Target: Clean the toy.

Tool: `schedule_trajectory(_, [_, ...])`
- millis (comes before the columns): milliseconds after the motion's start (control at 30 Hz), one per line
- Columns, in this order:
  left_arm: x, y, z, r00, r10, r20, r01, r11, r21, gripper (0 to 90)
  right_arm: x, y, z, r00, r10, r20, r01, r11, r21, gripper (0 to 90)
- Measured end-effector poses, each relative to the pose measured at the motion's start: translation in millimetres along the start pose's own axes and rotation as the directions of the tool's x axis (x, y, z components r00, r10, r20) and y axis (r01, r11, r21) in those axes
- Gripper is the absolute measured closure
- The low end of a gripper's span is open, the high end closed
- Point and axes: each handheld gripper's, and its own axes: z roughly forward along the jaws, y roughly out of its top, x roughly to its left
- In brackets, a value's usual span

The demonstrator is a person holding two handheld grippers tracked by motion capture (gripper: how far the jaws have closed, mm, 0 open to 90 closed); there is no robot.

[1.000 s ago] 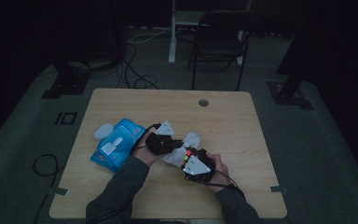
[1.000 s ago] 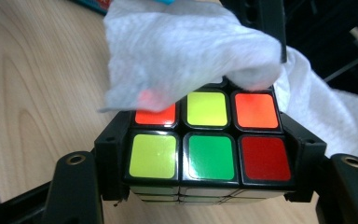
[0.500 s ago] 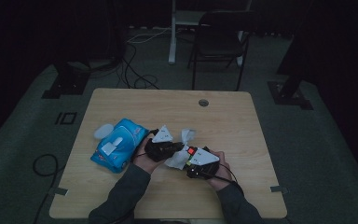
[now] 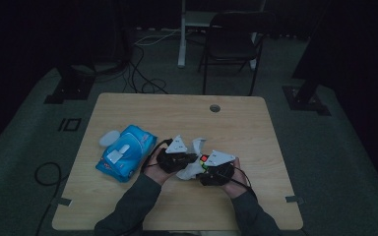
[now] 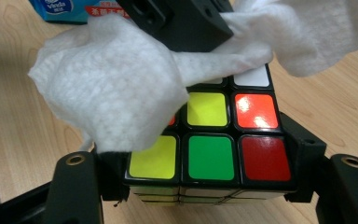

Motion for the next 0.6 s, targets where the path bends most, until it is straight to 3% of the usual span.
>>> schedule_trajectory(267, [-4.9, 6.0, 6.0, 0.9993, 0.027, 0.025, -0.027, 0.9996, 0.012, 87.8, 3.6, 2.5, -0.2, 0.9996, -0.013, -0.025, 0.013, 1.0, 0.003, 33.8])
schedule_trajectory(600, [-16.1, 11.0, 15.8, 0.9893, 0.077, 0.124, -0.083, 0.9957, 0.042, 87.8, 1.5, -0.3, 1.0, 0.9992, -0.007, -0.04, 0.007, 1.0, -0.005, 33.8])
